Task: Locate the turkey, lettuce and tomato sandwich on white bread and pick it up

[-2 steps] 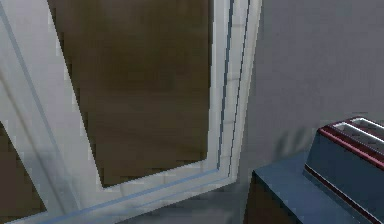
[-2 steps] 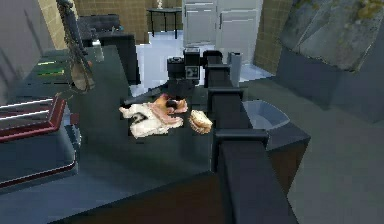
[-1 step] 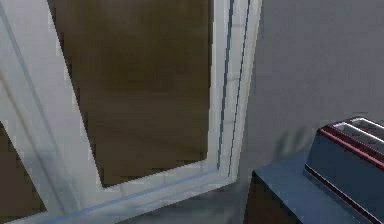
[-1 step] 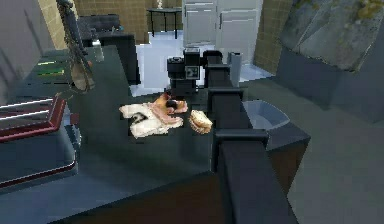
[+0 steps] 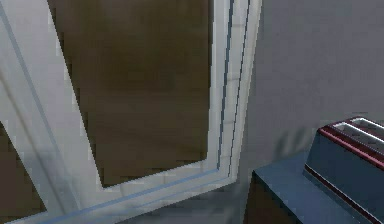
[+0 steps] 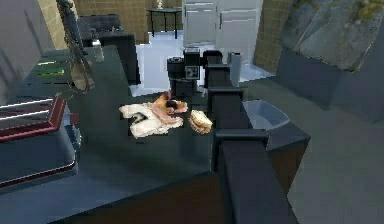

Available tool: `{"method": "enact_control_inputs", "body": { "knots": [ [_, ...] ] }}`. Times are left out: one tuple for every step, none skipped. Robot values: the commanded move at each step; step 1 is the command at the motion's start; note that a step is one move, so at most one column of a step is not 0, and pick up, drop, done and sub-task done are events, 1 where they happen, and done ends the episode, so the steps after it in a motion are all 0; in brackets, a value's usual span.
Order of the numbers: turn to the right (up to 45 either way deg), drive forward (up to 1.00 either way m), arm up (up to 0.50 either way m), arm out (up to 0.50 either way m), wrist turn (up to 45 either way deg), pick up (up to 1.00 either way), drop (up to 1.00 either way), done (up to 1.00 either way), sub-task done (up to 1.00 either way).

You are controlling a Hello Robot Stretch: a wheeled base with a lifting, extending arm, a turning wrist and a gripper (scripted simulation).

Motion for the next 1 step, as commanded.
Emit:
{"method": "enact_control_inputs", "body": {
  "knots": [
    [0.0, 0.0, -0.14, 0.0, 0.0, 0.0, 0.0, 0.0, 0.0]
  ]
}}
